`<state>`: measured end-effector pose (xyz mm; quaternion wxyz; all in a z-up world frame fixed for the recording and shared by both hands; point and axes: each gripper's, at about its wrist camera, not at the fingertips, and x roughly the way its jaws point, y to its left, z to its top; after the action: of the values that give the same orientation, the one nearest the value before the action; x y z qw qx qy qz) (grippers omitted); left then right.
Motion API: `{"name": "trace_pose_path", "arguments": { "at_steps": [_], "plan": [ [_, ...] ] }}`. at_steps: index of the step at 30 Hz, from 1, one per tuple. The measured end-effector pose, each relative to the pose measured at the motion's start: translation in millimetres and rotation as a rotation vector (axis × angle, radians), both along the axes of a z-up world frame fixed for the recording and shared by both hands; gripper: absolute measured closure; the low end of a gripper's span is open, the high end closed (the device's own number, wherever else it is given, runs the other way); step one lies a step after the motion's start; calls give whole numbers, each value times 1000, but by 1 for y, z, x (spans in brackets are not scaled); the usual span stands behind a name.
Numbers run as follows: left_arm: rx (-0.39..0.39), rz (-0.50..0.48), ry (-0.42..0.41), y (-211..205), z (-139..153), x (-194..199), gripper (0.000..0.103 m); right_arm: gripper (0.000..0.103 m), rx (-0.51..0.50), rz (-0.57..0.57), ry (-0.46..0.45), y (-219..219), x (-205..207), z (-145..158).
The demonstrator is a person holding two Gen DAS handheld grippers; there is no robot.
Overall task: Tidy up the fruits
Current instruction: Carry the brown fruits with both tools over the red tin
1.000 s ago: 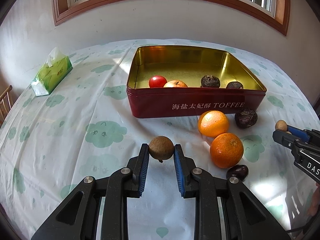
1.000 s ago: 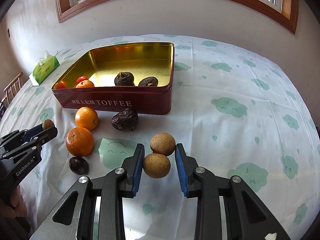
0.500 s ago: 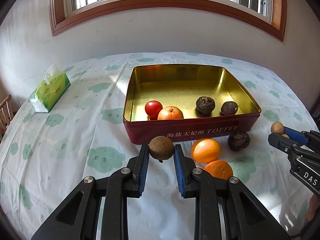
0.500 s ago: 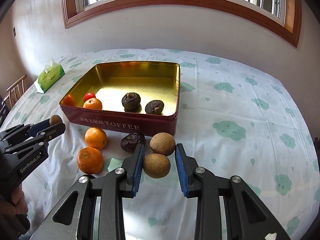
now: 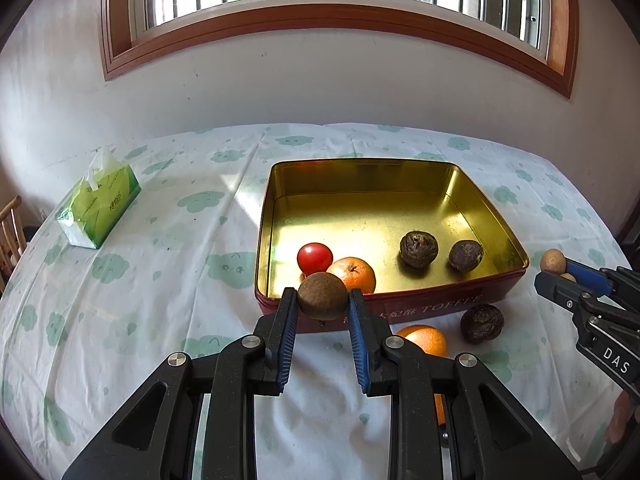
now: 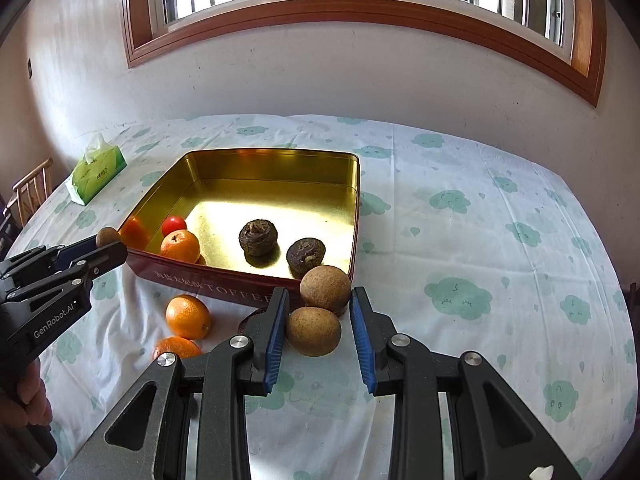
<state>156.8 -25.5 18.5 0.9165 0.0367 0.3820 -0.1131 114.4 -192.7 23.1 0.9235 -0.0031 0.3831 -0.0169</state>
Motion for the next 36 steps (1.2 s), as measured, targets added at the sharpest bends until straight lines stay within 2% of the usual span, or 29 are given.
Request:
{"name": "trace_pose_path", "arguments": {
  "at_steps": [12, 36],
  "plan": [
    [-54, -7, 20, 3, 4, 22, 77, 74, -11, 34, -23, 8, 22, 10],
    [16, -31, 30, -22, -8, 76, 77, 74, -6, 89, 46, 22, 81, -12]
  ]
}}
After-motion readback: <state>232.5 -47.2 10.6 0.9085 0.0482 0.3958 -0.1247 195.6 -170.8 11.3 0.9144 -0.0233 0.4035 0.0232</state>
